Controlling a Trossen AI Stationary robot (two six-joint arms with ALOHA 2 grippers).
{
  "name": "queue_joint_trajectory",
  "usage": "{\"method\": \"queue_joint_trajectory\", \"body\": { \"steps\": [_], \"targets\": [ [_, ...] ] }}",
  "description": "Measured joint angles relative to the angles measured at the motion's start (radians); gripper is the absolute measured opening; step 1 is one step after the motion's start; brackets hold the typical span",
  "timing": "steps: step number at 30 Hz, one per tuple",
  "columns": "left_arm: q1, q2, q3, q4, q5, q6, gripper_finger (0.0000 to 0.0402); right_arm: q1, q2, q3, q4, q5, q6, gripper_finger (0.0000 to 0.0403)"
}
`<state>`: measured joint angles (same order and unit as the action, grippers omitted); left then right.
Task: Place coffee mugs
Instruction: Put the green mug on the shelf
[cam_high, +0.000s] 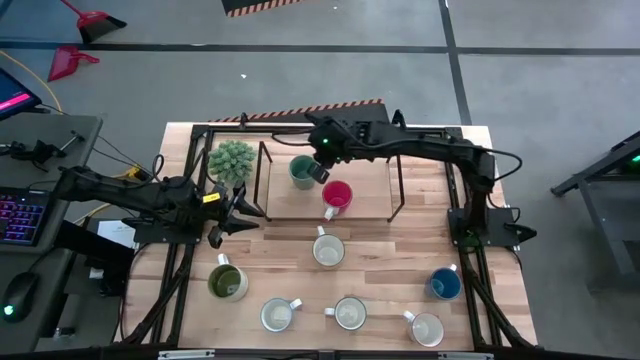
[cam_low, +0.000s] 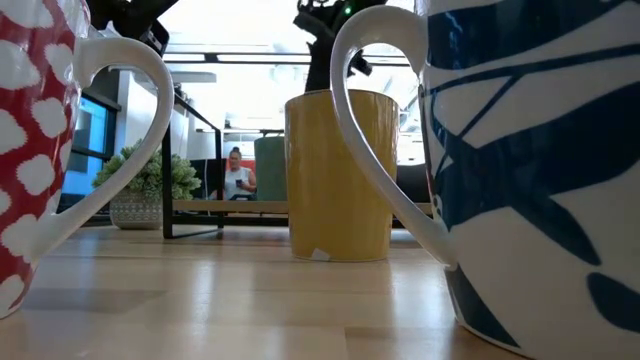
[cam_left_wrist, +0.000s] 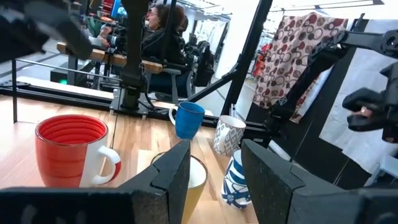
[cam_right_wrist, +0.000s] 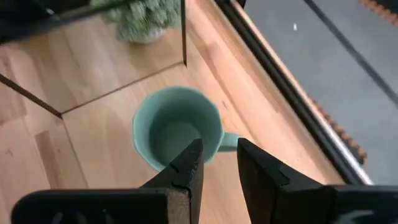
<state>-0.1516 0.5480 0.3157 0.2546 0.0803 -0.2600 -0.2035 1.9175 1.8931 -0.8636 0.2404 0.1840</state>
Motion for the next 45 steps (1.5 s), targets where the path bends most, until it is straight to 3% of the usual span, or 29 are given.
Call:
{"method": "queue_joint_trajectory", "body": {
  "steps": [8, 15, 33, 45],
  "targets": [
    [0.000, 0.000, 0.000, -0.002, 0.000, 0.000, 0.0131, 0.039, 0.029, 0.000, -0.049, 0.093, 0.151, 0.0044],
    [0.000, 0.000, 0.000, -0.004, 0.000, 0.001, 0.0131, 0.069, 0.027, -0.016, -0.045, 0.020, 0.157, 0.0025],
    [0.000, 0.000, 0.000, -0.004, 0.000, 0.000, 0.0131, 0.109, 0.096, -0.053, 0.016, -0.018, 0.226, 0.0022],
    [0.000, 0.000, 0.000, -0.003, 0.000, 0.001, 0.0131, 0.094, 0.100, -0.053, 0.016, -0.035, 0.175, 0.0022]
  ]
}}
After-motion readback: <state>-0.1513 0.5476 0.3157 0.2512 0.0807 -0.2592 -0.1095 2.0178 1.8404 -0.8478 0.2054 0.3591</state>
